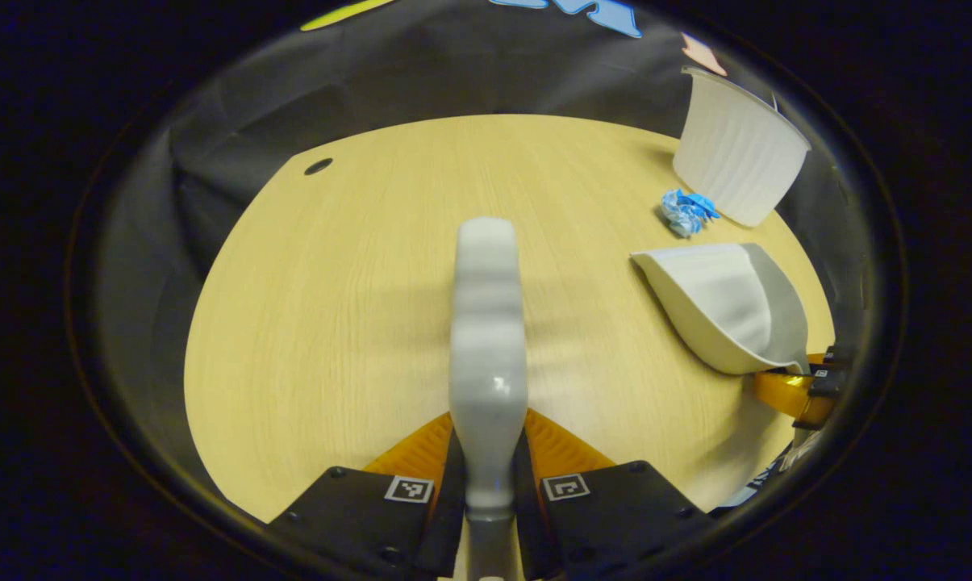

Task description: Pick up the small broom and dustpan from the desktop, sweep the trash into the dustpan with the broom, and then empty the trash into the garbage bin.

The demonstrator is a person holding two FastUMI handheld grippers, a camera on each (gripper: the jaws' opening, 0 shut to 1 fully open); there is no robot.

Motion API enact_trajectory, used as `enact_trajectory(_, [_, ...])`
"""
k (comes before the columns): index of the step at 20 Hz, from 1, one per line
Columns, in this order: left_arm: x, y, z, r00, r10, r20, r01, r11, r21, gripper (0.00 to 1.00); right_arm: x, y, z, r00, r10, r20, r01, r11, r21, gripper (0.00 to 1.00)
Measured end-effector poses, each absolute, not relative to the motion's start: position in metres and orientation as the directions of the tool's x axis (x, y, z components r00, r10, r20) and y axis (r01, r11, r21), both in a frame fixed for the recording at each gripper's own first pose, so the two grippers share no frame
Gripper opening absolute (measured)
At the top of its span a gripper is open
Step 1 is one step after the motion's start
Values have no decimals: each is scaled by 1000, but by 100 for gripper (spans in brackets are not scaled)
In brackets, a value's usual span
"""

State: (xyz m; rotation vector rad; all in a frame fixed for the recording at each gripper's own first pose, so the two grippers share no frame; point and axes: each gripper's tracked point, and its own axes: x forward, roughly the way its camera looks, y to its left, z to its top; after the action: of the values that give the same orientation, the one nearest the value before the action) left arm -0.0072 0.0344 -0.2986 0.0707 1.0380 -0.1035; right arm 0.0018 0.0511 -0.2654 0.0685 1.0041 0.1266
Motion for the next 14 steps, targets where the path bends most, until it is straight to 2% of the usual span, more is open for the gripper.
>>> enact_trajectory(6, [3,16,-296,491,-87,-867,104,994,-40,31,-1,35,-266,530,174,-830,-141,983,116,34])
enact_trajectory(7, [7,14,-293,497,-83,-864,109,993,-33,33,0,32,-266,530,179,-829,-144,982,120,34])
enact_trajectory(14, [61,-31,-269,543,-130,-829,226,974,-5,33,4,9,-266,525,208,-825,-197,973,120,34])
